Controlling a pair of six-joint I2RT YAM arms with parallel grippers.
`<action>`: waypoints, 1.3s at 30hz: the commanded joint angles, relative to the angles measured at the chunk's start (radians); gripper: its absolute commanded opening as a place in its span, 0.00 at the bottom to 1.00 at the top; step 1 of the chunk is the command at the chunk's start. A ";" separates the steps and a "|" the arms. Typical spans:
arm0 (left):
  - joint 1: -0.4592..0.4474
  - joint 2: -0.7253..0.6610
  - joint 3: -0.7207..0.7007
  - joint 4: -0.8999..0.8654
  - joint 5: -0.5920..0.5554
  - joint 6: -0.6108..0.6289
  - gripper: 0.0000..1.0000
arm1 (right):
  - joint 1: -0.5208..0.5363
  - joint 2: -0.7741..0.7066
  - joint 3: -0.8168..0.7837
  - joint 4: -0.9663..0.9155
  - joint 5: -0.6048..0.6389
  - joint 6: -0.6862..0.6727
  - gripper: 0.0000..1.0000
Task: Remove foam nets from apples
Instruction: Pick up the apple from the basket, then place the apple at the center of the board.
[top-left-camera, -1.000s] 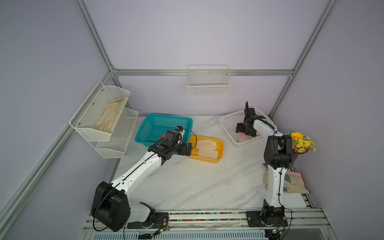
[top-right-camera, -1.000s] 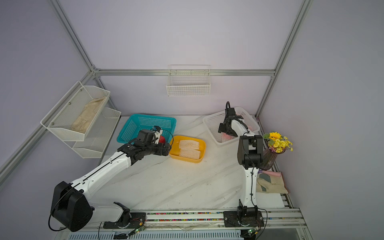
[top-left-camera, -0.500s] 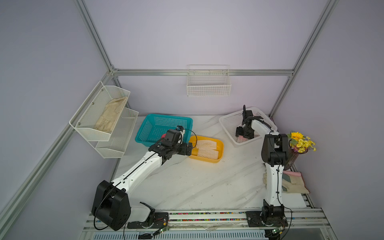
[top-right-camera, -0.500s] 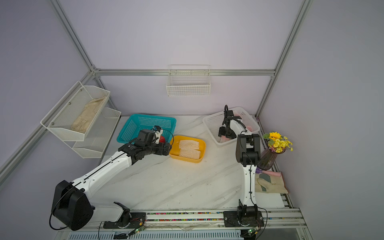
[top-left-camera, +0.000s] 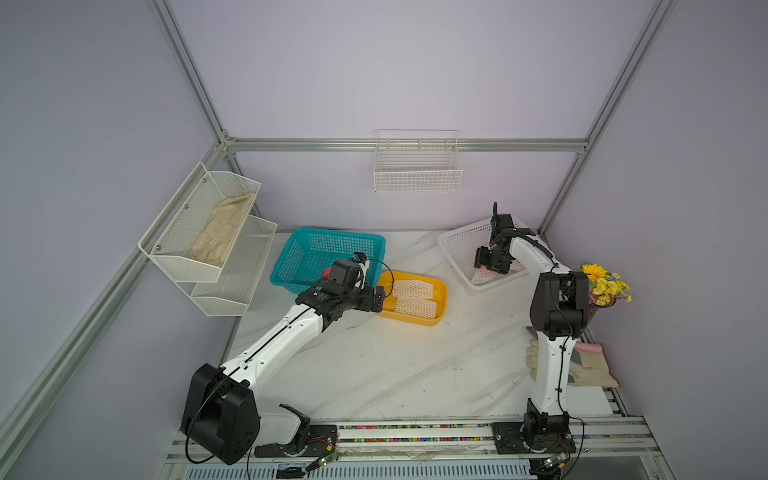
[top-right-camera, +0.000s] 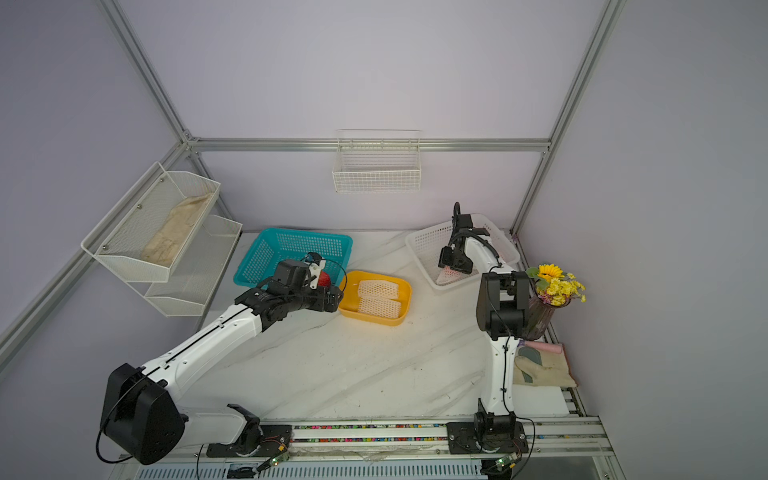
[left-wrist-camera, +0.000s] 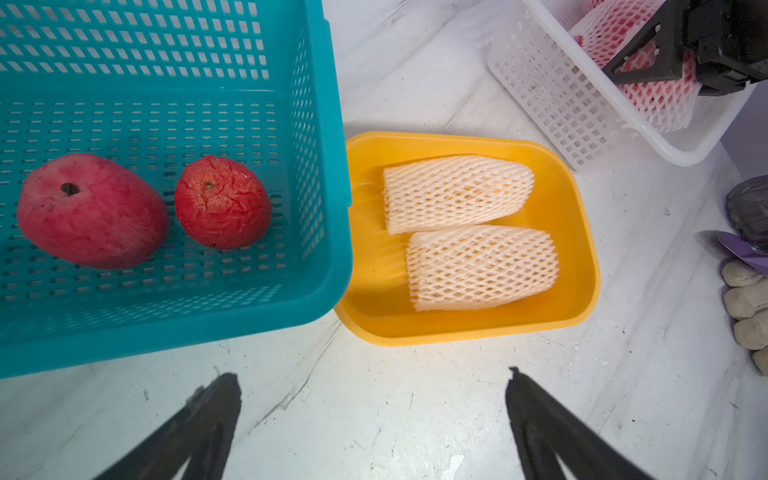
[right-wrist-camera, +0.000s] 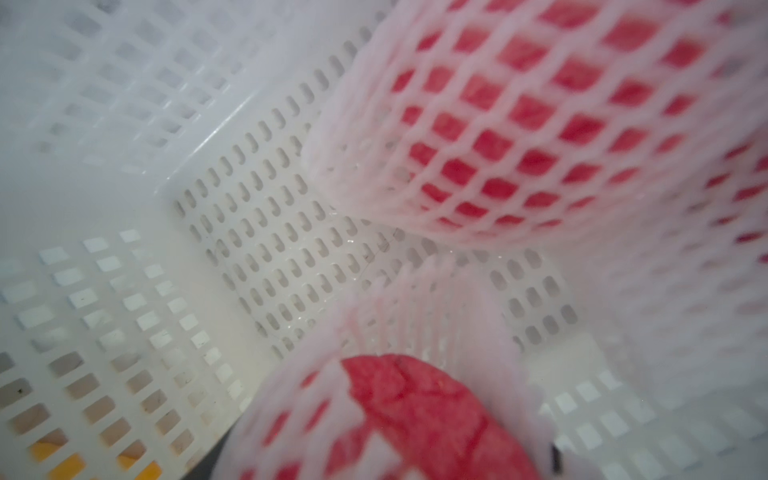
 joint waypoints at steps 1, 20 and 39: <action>-0.004 -0.044 -0.038 0.048 0.023 -0.008 1.00 | -0.006 -0.100 -0.109 0.138 -0.040 0.046 0.65; -0.220 -0.158 -0.156 0.282 -0.015 0.224 0.98 | 0.003 -0.566 -0.567 0.465 -0.179 0.307 0.65; -0.518 0.036 -0.121 0.527 -0.072 0.543 0.78 | 0.284 -0.747 -0.756 0.357 -0.291 0.581 0.63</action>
